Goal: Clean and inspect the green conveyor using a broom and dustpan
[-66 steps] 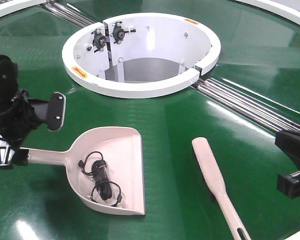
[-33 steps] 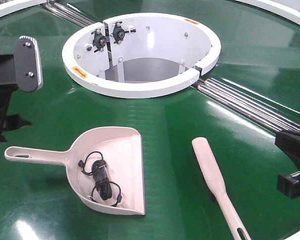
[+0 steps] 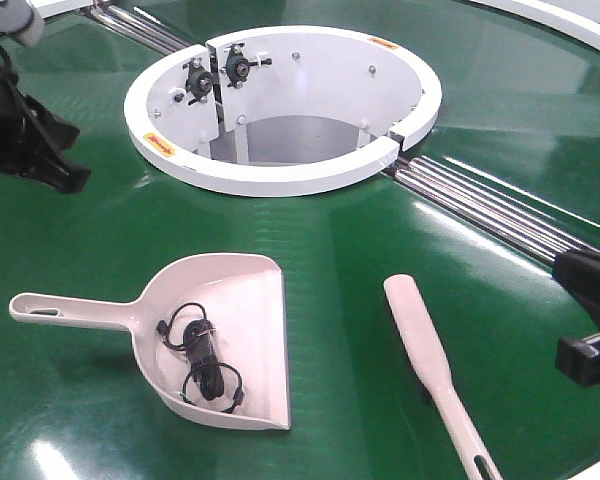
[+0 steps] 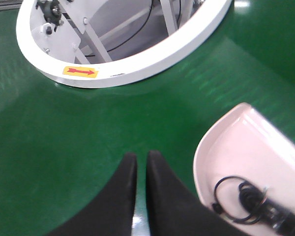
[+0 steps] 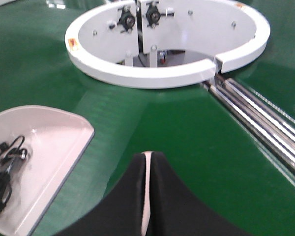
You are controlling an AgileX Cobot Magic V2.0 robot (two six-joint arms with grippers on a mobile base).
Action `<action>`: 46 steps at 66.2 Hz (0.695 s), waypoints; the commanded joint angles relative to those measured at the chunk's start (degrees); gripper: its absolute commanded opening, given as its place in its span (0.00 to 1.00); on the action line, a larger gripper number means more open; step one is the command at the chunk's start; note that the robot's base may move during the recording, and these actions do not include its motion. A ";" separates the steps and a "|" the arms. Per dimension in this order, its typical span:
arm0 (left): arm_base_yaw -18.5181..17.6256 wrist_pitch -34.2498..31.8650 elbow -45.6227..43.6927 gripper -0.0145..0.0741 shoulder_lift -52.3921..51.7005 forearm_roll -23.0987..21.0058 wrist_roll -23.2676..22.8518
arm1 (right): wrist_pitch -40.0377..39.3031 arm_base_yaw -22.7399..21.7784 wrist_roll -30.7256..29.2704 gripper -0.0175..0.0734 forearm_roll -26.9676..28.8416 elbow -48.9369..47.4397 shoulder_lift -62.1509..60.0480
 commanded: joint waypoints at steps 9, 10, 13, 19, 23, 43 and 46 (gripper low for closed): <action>-0.50 -14.63 5.56 0.14 -9.24 -6.92 -6.18 | -12.34 -0.12 -1.18 0.19 0.09 -1.59 -0.21; -0.50 -16.00 7.07 0.14 -9.97 -7.56 -6.18 | -12.99 -0.12 -1.56 0.19 0.09 -1.59 -0.21; -0.50 -21.55 10.96 0.14 -13.01 -9.94 -6.06 | -14.34 -0.12 -2.50 0.19 0.09 -1.59 -0.21; -0.50 -30.05 20.22 0.14 -18.33 -13.76 -5.79 | -16.25 -0.12 -3.17 0.19 0.09 -1.28 -0.21; -0.50 -33.76 26.42 0.14 -22.07 -15.59 -5.70 | -18.99 -0.12 -3.12 0.19 0.19 0.91 -0.55; -0.50 -37.59 45.98 0.14 -38.15 -15.88 -5.70 | -29.36 -0.12 -2.41 0.19 0.40 19.28 -2.40; -0.50 -37.60 47.54 0.14 -39.26 -15.88 -5.70 | -29.73 -0.12 -2.41 0.19 0.40 20.44 -2.40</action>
